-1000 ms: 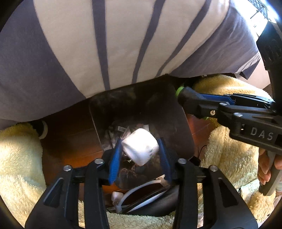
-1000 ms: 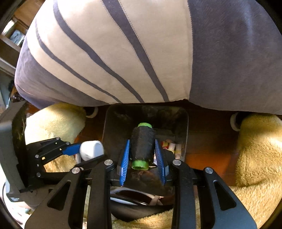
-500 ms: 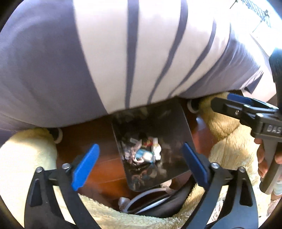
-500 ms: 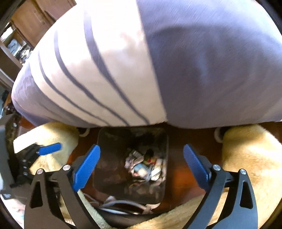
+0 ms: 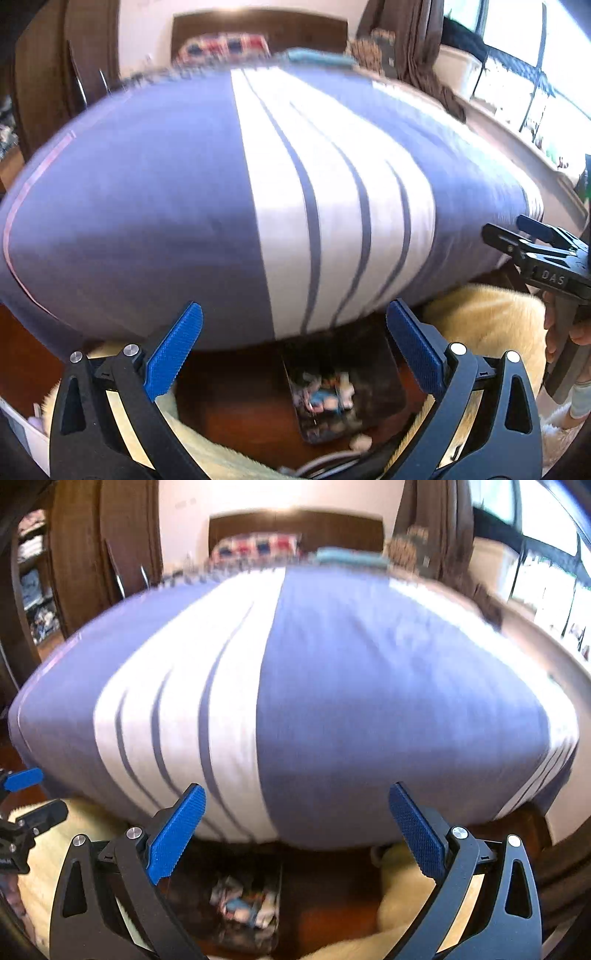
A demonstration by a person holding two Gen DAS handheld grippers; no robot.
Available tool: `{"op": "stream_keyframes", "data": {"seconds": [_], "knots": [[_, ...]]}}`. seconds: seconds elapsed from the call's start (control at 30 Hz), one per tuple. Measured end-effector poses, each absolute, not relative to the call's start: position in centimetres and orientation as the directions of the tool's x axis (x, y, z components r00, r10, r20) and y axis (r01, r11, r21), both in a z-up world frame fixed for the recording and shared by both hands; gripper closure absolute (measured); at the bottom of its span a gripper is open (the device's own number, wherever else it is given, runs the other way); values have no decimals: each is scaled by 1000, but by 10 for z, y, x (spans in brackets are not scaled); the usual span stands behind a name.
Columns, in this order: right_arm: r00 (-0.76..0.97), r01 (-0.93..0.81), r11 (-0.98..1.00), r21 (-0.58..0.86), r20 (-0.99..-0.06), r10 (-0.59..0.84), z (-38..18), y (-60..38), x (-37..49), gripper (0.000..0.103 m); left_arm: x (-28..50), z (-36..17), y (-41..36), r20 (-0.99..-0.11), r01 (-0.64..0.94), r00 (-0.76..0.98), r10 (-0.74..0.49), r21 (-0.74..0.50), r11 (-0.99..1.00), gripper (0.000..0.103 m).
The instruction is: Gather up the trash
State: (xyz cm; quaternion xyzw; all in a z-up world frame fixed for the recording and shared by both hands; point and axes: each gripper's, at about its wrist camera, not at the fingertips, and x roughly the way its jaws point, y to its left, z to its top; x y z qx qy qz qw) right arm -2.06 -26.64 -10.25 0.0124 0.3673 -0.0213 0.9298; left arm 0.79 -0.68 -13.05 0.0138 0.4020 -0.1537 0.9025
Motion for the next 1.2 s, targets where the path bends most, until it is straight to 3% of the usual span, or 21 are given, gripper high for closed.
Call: {"op": "stream_keyframes", "data": {"seconds": [0.33, 0.7, 1.2], "knots": [[857, 58, 996, 65, -515, -17, -21, -279, -35, 4, 2, -51, 4, -580, 247, 782, -229, -50, 968, 8], [926, 109, 993, 32, -366, -90, 31, -273, -51, 4, -11, 8, 4, -431, 210, 881, -196, -14, 978, 8], [945, 140, 990, 30, -303, -124, 48, -268, -85, 4, -49, 38, 3, -329, 188, 927, -180, -7, 982, 8]]}}
